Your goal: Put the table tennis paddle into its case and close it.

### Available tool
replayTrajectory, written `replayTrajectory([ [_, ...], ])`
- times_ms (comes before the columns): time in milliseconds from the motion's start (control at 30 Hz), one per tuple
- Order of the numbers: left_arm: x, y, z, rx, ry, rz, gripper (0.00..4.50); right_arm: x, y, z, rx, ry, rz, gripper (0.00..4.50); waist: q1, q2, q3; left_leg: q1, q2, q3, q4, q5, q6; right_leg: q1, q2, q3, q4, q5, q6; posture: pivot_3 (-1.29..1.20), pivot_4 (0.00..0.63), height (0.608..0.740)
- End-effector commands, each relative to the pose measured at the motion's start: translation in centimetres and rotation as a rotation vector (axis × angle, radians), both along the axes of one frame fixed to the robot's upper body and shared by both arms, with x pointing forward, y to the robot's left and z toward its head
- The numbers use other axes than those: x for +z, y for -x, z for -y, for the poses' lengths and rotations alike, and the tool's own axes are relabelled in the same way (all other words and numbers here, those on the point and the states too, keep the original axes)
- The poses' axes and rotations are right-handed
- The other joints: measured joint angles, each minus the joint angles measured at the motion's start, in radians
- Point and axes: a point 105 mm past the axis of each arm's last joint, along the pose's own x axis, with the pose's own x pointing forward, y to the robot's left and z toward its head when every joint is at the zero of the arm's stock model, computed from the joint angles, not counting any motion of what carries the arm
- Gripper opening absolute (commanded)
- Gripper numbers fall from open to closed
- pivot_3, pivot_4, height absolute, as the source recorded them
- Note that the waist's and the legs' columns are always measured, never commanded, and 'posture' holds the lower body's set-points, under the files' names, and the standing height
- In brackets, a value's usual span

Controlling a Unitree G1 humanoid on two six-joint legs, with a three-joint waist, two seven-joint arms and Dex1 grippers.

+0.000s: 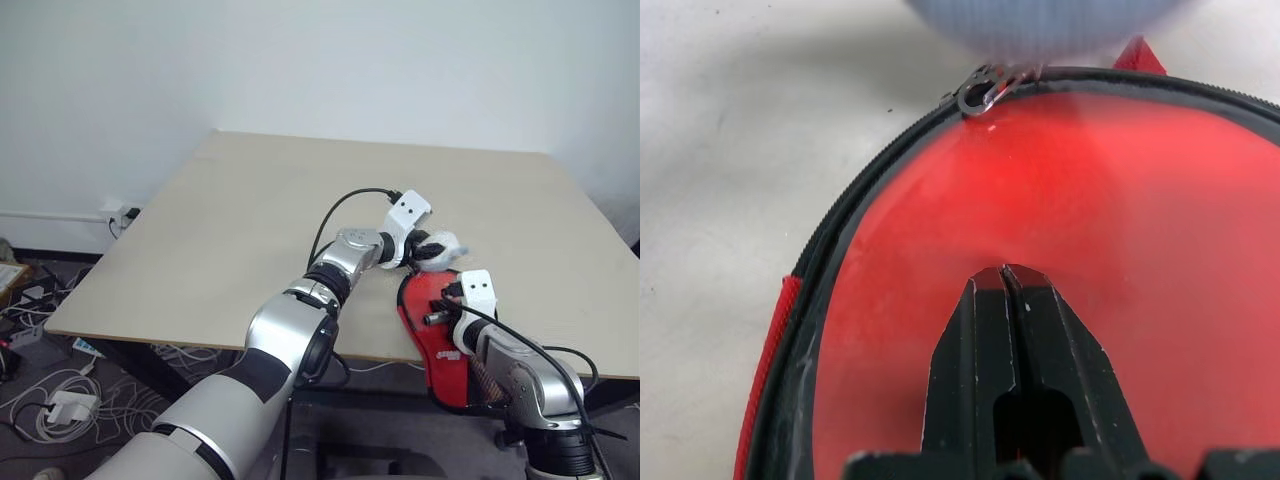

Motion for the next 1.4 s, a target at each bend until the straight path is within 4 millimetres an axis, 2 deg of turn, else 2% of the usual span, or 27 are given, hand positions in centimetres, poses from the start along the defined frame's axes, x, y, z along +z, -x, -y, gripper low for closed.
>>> replayTrajectory([
  [33, 1.8, 0.5, 1.0, -0.050, 0.089, 0.017, 1.84, -3.1, 1.4, 0.5, 0.010, 0.003, -0.144, 0.00, 0.000, 0.000, 0.000, 0.000, 0.000, 0.000, 0.000, 0.000, 0.001, 0.000, 0.000, 0.000, 0.000, 0.000, 0.000, 0.00, 0.000, 0.715],
  [233, 3.2, -0.5, -0.9, -0.042, 0.194, -0.028, 1.84, -1.9, 1.5, 0.7, 0.073, -0.010, -0.092, 0.00, 0.002, 0.001, 0.000, -0.001, -0.001, 0.000, 0.001, 0.001, 0.002, 0.000, 0.000, 0.000, 0.000, 0.000, 0.000, 0.00, 0.000, 0.715],
  [267, 3.5, -0.5, -1.3, -0.054, 0.207, -0.030, 1.86, -1.5, 1.5, 0.9, 0.075, -0.018, -0.079, 0.18, 0.002, 0.001, 0.000, -0.001, -0.001, 0.000, 0.001, 0.001, 0.002, 0.000, 0.000, 0.000, 0.000, 0.000, 0.000, 0.00, 0.000, 0.715],
  [333, 4.0, -0.5, -2.0, -0.088, 0.219, -0.021, 1.87, -0.7, 1.4, 1.1, 0.081, -0.032, -0.050, 0.64, 0.002, 0.001, 0.000, -0.001, -0.001, 0.000, 0.001, 0.001, 0.003, 0.000, 0.000, 0.000, 0.000, 0.000, 0.000, 0.00, 0.000, 0.715],
  [433, 4.2, -0.3, -3.0, -0.147, 0.211, 0.000, 1.87, 0.8, 1.3, 1.6, 0.080, -0.066, 0.003, 1.62, 0.002, 0.001, 0.000, -0.001, -0.001, 0.000, 0.001, 0.001, 0.003, 0.000, 0.000, 0.000, 0.000, 0.000, 0.000, 0.00, 0.000, 0.715],
  [633, 2.7, 1.4, -4.7, -0.320, 0.144, 0.029, 1.87, 5.7, 0.8, 2.9, 0.077, -0.139, 0.184, 3.75, 0.002, 0.007, 0.004, -0.002, -0.001, 0.000, 0.002, 0.000, 0.003, 0.000, -0.001, 0.001, 0.000, 0.000, 0.000, 0.00, 0.000, 0.715],
  [767, 0.9, 3.5, -5.1, -0.444, 0.087, 0.046, 1.87, 8.2, -0.3, 4.2, 0.033, -0.164, 0.271, 3.75, 0.001, 0.010, 0.006, -0.002, -0.001, 0.001, 0.002, 0.000, 0.003, -0.001, 0.000, 0.001, 0.001, 0.000, 0.000, 0.00, 0.000, 0.715],
  [867, -0.2, 5.2, -5.0, -0.511, 0.071, 0.054, 1.87, 9.2, -1.3, 5.1, -0.006, -0.173, 0.299, 3.75, 0.001, 0.012, 0.006, -0.002, 0.000, 0.001, 0.002, 0.001, 0.003, -0.001, 0.000, 0.002, 0.001, 0.000, 0.000, 0.00, 0.000, 0.715],
  [1067, -1.4, 6.7, -2.9, -0.480, 0.066, 0.059, 1.87, 8.1, -2.9, 4.7, -0.017, -0.149, 0.250, 3.75, 0.003, 0.013, 0.006, -0.002, -0.001, 0.001, 0.004, 0.000, 0.004, -0.001, 0.000, 0.002, 0.001, 0.000, 0.000, 0.00, 0.000, 0.715],
  [1200, -2.2, 6.8, -1.5, -0.428, 0.031, 0.105, 1.87, 7.6, -3.6, 4.6, -0.027, -0.134, 0.237, 3.75, 0.004, 0.014, 0.006, -0.002, -0.001, 0.001, 0.005, 0.000, 0.005, 0.000, 0.000, 0.002, 0.001, 0.000, 0.000, 0.00, 0.000, 0.715],
  [1400, -4.2, 7.3, -0.6, -0.418, -0.064, 0.110, 1.87, 7.0, -4.4, 4.6, -0.053, -0.134, 0.215, 3.75, 0.002, 0.016, 0.006, -0.002, 0.000, 0.002, 0.004, 0.000, 0.005, -0.001, 0.000, 0.002, 0.001, 0.000, 0.000, 0.00, 0.000, 0.715],
])
